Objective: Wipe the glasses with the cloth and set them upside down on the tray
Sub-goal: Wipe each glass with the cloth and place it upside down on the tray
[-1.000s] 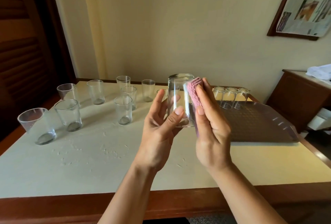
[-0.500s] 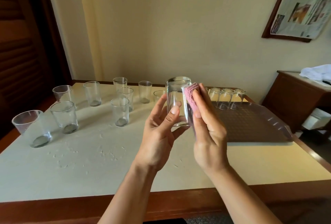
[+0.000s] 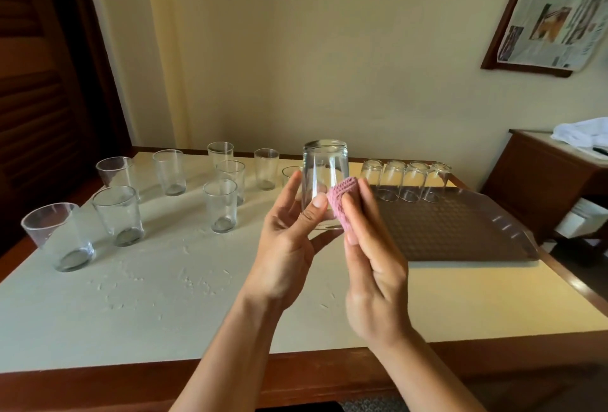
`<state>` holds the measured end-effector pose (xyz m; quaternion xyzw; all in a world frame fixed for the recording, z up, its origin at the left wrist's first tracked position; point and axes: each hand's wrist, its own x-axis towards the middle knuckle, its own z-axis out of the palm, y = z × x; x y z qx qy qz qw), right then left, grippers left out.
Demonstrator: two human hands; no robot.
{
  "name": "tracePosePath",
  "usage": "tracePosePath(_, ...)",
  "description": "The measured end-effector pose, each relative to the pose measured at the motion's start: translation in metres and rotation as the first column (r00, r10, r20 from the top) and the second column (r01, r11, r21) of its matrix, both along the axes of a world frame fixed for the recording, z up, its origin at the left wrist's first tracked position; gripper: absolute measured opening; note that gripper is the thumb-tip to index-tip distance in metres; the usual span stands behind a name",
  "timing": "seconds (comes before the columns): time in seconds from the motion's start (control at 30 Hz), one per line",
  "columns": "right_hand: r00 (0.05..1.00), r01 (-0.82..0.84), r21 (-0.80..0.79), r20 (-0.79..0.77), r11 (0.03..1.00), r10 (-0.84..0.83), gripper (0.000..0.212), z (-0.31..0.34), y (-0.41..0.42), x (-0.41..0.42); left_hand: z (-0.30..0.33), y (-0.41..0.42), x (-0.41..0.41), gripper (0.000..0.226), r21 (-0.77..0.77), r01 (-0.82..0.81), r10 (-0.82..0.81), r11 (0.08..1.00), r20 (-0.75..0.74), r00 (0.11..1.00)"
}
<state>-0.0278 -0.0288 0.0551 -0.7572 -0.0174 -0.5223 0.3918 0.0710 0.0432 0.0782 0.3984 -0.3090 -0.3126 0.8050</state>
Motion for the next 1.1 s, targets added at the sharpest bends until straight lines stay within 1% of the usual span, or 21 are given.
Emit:
tracePosePath(0.07, 1.000, -0.002, -0.001, 0.000, 1.000, 0.002, 0.042, -0.005, -0.001, 0.000, -0.003, 0.000, 0.000, 0.060, 0.024, 0.045, -0.045, 0.999, 0.026, 0.999)
tracePosePath(0.13, 0.999, -0.003, 0.011, 0.034, 1.000, 0.002, 0.043, 0.005, -0.008, 0.004, -0.006, 0.002, -0.002, 0.054, 0.042, 0.121, -0.122, 0.992, 0.014, 0.992)
tracePosePath(0.2, 0.997, 0.064, 0.002, 0.050, 0.998, -0.064, 0.042, 0.019, -0.015, 0.007, -0.006, 0.002, -0.002, 0.052, 0.050, 0.157, -0.157, 0.986, 0.011, 0.987)
tracePosePath(0.27, 0.993, 0.102, -0.013, 0.056, 0.995, -0.101, 0.041, 0.024, -0.018, 0.008, -0.005, 0.001, 0.000, 0.059, 0.028, 0.130, -0.130, 0.991, -0.020, 0.991)
tracePosePath(0.37, 0.998, 0.040, -0.017, 0.039, 0.999, -0.039, 0.042, 0.012, -0.009, 0.004, -0.002, -0.001, 0.002, 0.070, -0.010, 0.036, -0.037, 0.999, -0.050, 0.998)
tracePosePath(0.43, 0.999, 0.036, -0.030, 0.024, 0.999, -0.035, 0.042, 0.003, -0.005, 0.002, -0.004, -0.001, 0.002, 0.067, 0.007, 0.015, -0.015, 1.000, -0.029, 0.999)
tracePosePath(0.53, 0.997, 0.022, 0.008, 0.069, 1.000, -0.022, 0.045, 0.012, -0.011, 0.006, -0.009, 0.000, 0.001, 0.058, 0.014, 0.072, -0.072, 0.997, -0.032, 0.997)
tracePosePath(0.6, 0.995, 0.048, 0.031, 0.088, 0.998, -0.050, 0.044, 0.026, -0.018, 0.010, -0.007, 0.002, -0.001, 0.055, 0.023, 0.110, -0.110, 0.994, -0.020, 0.994)
tracePosePath(0.67, 0.994, 0.072, 0.031, 0.083, 0.997, -0.074, 0.042, 0.032, -0.021, 0.010, -0.004, 0.002, -0.003, 0.059, 0.000, 0.107, -0.107, 0.994, 0.011, 0.994)
tracePosePath(0.77, 0.998, 0.008, 0.033, 0.066, 0.999, -0.010, 0.041, 0.019, -0.011, 0.004, 0.000, 0.000, -0.001, 0.075, -0.064, 0.037, -0.036, 0.997, 0.016, 0.999)
tracePosePath(0.83, 0.999, -0.004, 0.025, 0.045, 1.000, 0.003, 0.042, 0.005, -0.003, 0.000, 0.001, -0.001, 0.001, 0.071, -0.066, 0.027, -0.027, 0.997, 0.003, 1.000)
tracePosePath(0.9, 0.999, 0.017, 0.008, 0.044, 1.000, -0.017, 0.043, 0.001, -0.001, -0.001, -0.003, -0.002, 0.000, 0.060, -0.057, 0.069, -0.070, 0.996, -0.001, 0.998)
tracePosePath(0.93, 0.998, 0.009, 0.013, 0.062, 1.000, -0.010, 0.044, 0.005, -0.002, 0.001, -0.004, -0.001, -0.001, 0.059, -0.045, 0.102, -0.102, 0.994, -0.015, 0.995)
tracePosePath(1.03, 0.994, 0.025, 0.059, 0.105, 0.998, -0.031, 0.044, 0.021, -0.011, 0.008, -0.008, -0.001, -0.005, 0.062, -0.017, 0.161, -0.161, 0.987, -0.013, 0.987)
tracePosePath(1.1, 0.993, 0.056, 0.076, 0.101, 0.995, -0.064, 0.043, 0.023, -0.016, 0.009, -0.007, -0.001, -0.003, 0.067, -0.035, 0.134, -0.134, 0.990, 0.004, 0.991)
